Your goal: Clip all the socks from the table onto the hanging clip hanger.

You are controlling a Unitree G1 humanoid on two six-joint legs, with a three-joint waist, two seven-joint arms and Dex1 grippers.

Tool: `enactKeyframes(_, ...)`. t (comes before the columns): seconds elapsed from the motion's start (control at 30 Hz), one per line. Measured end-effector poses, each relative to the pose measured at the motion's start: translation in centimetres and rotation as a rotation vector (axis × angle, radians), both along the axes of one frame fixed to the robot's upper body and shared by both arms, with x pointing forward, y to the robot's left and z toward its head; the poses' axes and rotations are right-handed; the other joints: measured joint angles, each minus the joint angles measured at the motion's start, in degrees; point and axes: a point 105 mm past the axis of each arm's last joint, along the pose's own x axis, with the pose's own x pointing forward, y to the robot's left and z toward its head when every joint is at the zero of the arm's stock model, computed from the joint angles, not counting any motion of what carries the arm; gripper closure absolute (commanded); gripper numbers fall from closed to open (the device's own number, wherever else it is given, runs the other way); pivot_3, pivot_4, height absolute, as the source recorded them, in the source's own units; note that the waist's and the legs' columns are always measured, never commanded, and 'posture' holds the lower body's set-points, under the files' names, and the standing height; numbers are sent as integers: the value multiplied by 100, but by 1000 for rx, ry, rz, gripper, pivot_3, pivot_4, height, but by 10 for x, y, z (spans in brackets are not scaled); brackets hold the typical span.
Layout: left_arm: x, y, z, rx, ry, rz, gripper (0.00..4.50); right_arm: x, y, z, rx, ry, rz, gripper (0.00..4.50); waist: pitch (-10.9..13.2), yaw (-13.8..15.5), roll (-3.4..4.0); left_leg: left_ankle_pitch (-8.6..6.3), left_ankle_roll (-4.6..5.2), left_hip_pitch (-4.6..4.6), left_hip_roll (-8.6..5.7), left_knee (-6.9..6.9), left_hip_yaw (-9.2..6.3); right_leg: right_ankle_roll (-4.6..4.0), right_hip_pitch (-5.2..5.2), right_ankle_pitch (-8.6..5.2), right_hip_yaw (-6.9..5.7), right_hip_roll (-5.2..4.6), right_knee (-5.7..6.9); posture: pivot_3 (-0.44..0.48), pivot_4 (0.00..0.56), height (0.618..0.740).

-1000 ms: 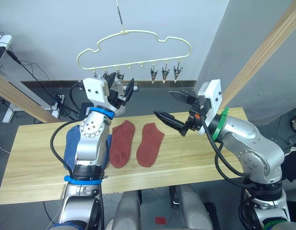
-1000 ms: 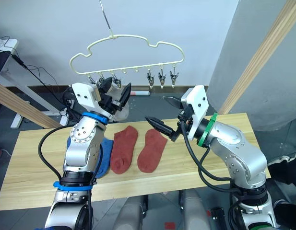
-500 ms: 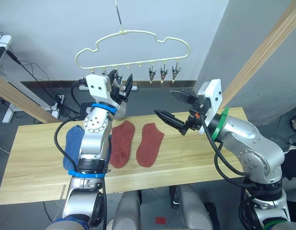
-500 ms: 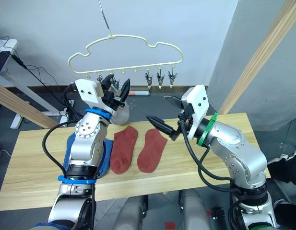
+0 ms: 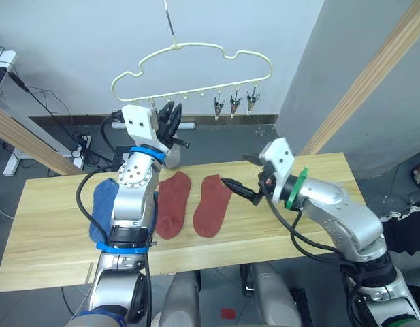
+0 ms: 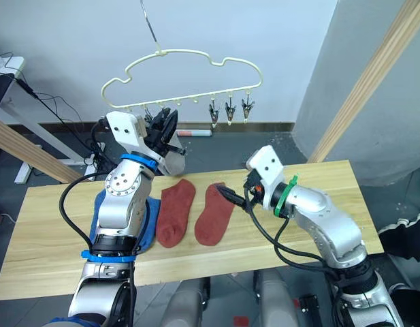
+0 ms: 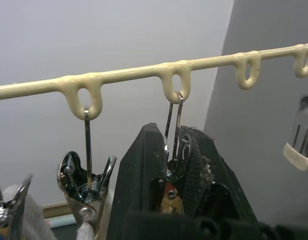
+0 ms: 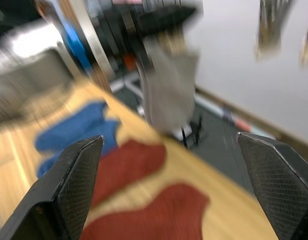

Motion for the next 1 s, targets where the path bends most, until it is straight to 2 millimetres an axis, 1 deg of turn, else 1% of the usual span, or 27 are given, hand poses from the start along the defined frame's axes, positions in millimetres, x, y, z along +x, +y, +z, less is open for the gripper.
enactKeyframes(0.03, 0, 0, 1, -3, 14, -12, 4170, 4, 1, -11, -36, 19, -6, 0, 0, -9, 0, 0, 0, 0, 1, -1, 0, 0, -1, 0, 1, 2, 2, -35, 342, 740)
enactKeyframes(0.1, -5, 2, 2, -20, 73, -61, 4170, 12, 14, -36, -118, 49, 29, 0, 1, -66, -1, 1, 0, 3, 5, -1, -1, 0, -3, 0, 1, 5, 8, -25, 342, 740)
enactKeyframes(0.13, -7, 1, 3, -21, 93, -84, 4170, 16, 18, -44, -139, 59, 29, 0, 1, -76, -1, 1, 0, 2, 6, -2, -2, 0, -3, 0, 1, 6, 8, -21, 341, 740)
enactKeyframes(0.17, -10, 4, 3, -29, 137, -112, 4170, 21, 27, -51, -155, 60, 45, 0, 3, -105, -4, 1, 0, 4, 11, -2, -2, 0, -3, -1, 2, 13, 10, -15, 341, 740)
enactKeyframes(0.27, -16, 9, 6, -51, 229, -177, 4170, 31, 41, -64, -214, 52, 69, 0, 3, -109, -4, 2, -1, 5, 12, -1, -3, 0, -3, -1, 2, 15, 11, -7, 338, 740)
enactKeyframes(0.3, -19, 15, 5, -77, 291, -201, 4170, 36, 49, -69, -237, 46, 77, 0, 3, -113, -4, 2, -1, 6, 12, -1, -2, 0, -3, -1, 2, 15, 11, -7, 338, 740)
enactKeyframes(0.4, -26, 26, 12, -127, 379, -250, 4170, 44, 58, -87, -286, 65, 75, 0, 3, -100, -4, 2, -1, 6, 11, -3, -3, 0, -3, -1, 2, 14, 11, 3, 332, 740)
enactKeyframes(0.5, -32, 30, 10, -252, 471, -304, 4170, 48, 63, -103, -333, 81, 79, 0, 3, -70, -5, 1, -2, 3, 7, -1, -2, 0, -2, 0, 3, 8, 6, 5, 330, 740)
enactKeyframes(0.63, -40, 30, 10, -343, 578, -394, 4170, 50, 71, -110, -369, 61, 103, 0, 2, -56, -6, 2, -3, 10, 4, -1, -1, 0, 2, 0, 4, 4, 8, 5, 330, 740)
enactKeyframes(0.73, -42, 29, 10, -407, 636, -435, 4170, 48, 75, -113, -374, 54, 123, 567, 1, -54, -8, 2, -3, 30, 6, -4, 0, 0, 16, -1, 6, 5, 13, 6, 331, 740)
enactKeyframes(0.93, -39, 30, 11, -601, 722, -488, 4170, 41, 69, -117, -381, 23, 162, 2652, 1, -54, -8, 3, -5, 37, 5, -4, 3, 1, 20, -1, 11, 4, 17, -9, 342, 740)
enactKeyframes(1.0, -38, 33, 12, -664, 745, -495, 4170, 37, 60, -117, -390, 3, 170, 3355, 1, -46, -8, 2, -6, 37, 4, -4, 6, 1, 20, -1, 14, 2, 16, -16, 347, 740)
